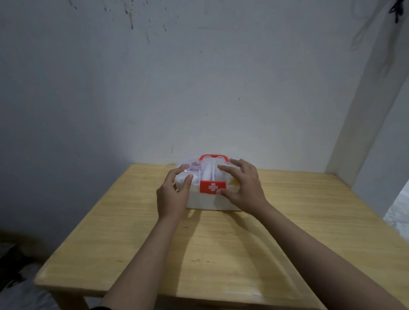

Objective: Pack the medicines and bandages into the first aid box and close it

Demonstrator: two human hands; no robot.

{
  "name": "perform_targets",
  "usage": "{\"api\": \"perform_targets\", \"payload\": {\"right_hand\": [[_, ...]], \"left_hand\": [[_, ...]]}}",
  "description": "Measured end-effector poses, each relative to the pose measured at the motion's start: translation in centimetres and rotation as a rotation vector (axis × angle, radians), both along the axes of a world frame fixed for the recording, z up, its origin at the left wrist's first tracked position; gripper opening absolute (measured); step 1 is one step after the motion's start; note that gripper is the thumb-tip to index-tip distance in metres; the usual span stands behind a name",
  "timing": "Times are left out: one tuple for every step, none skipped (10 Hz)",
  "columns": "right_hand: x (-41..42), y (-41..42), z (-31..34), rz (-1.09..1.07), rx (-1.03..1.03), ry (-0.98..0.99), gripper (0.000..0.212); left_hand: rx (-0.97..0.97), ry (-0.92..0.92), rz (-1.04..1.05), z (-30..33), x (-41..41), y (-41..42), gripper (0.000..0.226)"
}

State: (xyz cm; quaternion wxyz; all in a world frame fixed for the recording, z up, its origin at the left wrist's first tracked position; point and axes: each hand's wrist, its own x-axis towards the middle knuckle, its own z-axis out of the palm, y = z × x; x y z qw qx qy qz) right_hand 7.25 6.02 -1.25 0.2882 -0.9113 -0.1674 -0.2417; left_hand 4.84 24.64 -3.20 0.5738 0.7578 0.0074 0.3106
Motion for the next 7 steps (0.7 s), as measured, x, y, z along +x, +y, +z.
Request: {"api": "perform_targets", "payload": {"right_hand": [[1.8,-0.2,0.0,-0.005,0.011,0.011,0.062],[3.9,-0.6,0.2,-0.031,0.011,0.036,0.061],[6.5,-1.3,0.1,-0.029,0.016,0.025,0.062],[8.4,-1.8,0.6,-0.044,0.014,0.052,0.062],[9.6,-2.3,0.3,-0.026,0.0,0.023,0.062],[9.3,-2.5,0.9,-0.005,-0.031,0.09,0.066],[7.6,-2.3,2.6,0.047,0.1,0.107,0.09]], "left_hand": [[-0.017,0.002,-0.03,0.1,1.7,-0.3,0.027],[-0.015,0.017,-0.06,0.6,3.8,-0.8,0.022],[-0.013,0.021,-0.078,0.7,6.6,-1.2,0.021],[0.002,0.044,-0.084,0.8,9.1,-1.6,0.021],[0.079,0.054,-0.078,0.5,10.2,-1.6,0.021],[0.105,0.089,-0.057,1.1,9.6,-1.7,0.021],[0.168,0.25,-0.105,2.4,9.5,-2.0,0.049]]}}
